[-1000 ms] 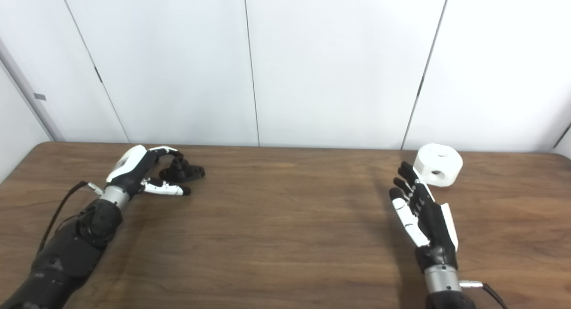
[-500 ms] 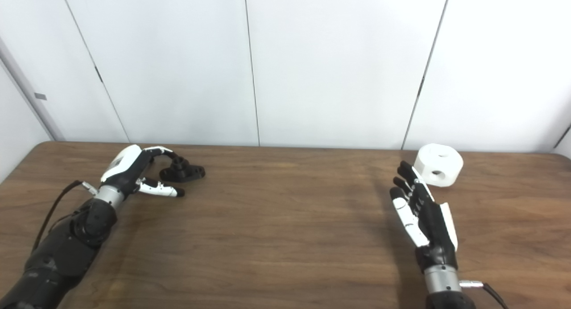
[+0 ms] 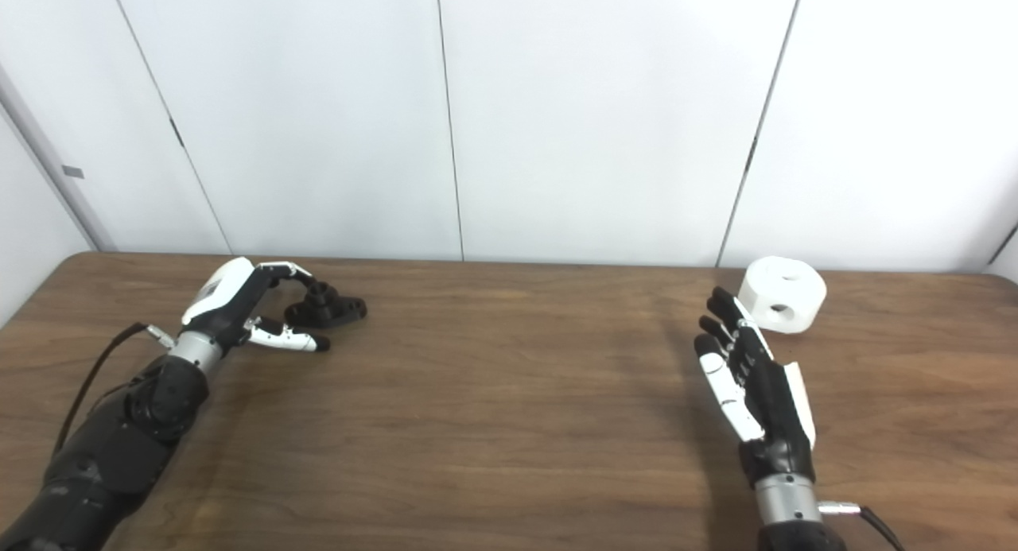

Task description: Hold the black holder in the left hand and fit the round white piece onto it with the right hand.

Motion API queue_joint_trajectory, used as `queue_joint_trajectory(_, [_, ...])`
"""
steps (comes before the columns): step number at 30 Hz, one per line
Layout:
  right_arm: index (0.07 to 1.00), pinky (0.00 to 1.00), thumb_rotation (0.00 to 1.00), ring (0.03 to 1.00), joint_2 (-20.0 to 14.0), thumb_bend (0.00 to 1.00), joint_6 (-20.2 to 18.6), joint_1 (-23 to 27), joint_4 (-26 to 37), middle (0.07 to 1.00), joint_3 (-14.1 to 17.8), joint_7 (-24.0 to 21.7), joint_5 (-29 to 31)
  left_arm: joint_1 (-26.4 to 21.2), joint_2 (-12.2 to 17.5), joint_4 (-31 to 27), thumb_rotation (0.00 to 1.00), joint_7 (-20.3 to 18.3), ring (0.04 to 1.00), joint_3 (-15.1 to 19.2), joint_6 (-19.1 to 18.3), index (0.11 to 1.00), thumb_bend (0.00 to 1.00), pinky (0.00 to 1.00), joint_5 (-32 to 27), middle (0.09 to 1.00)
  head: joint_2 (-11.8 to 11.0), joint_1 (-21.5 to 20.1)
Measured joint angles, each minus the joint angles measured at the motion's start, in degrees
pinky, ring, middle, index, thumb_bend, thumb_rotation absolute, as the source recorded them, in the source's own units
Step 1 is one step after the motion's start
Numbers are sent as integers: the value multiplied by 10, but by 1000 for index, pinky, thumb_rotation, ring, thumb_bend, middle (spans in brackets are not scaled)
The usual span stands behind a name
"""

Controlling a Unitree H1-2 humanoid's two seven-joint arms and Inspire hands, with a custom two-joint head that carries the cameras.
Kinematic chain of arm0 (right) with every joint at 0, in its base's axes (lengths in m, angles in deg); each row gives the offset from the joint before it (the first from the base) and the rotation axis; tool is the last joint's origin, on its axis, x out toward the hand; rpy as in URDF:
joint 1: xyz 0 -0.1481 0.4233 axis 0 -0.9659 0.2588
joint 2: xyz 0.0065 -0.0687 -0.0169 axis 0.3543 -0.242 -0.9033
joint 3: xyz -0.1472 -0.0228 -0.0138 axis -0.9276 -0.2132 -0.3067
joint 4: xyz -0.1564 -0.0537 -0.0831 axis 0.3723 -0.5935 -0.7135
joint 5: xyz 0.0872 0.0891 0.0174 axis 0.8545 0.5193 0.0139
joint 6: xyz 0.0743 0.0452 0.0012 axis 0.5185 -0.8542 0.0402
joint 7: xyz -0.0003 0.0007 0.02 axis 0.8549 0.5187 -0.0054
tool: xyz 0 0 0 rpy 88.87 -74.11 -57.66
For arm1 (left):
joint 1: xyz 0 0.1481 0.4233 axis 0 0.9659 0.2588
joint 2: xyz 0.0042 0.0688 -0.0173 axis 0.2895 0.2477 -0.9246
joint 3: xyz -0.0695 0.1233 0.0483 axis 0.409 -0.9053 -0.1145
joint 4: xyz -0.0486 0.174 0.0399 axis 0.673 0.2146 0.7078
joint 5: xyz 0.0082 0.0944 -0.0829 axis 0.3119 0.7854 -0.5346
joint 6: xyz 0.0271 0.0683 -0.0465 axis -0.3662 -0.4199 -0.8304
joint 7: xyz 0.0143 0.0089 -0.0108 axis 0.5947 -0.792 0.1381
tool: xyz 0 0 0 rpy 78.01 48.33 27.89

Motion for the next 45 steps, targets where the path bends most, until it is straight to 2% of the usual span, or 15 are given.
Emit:
queue_joint_trajectory(2, [902, 794, 678, 878, 0, 332, 0, 0, 4, 910, 0, 0, 0, 0, 0, 5, 65, 6, 822, 0, 10, 492, 534, 804, 1, 737, 2, 1])
queue_joint_trajectory(5, [903, 800, 675, 886, 0, 343, 0, 0, 8, 912, 0, 0, 3, 0, 0, 8, 60, 12, 810, -2, 12, 486, 520, 795, 3, 726, 2, 1])
queue_joint_trajectory(12, [903, 792, 672, 886, 0, 349, 0, -1, 10, 913, 0, -2, 9, 0, 0, 8, 60, 13, 811, -2, 13, 485, 518, 809, 7, 724, 5, 1])
queue_joint_trajectory(20, [903, 813, 671, 896, 0, 347, 0, -4, 27, 920, 0, -3, 12, 0, -1, 8, 61, 13, 797, -3, 13, 486, 519, 777, 15, 715, 10, 1])
queue_joint_trajectory(30, [897, 790, 660, 883, 1, 329, 0, -4, 38, 911, 3, -2, 13, 1, -3, 2, 62, 14, 789, -5, 13, 486, 518, 766, 23, 722, 11, 2])
queue_joint_trajectory(45, [894, 781, 649, 880, 0, 313, 3, 0, 43, 911, 3, -2, 12, 16, -13, -25, 58, 24, 793, -12, 12, 487, 518, 776, 36, 718, 18, 0])
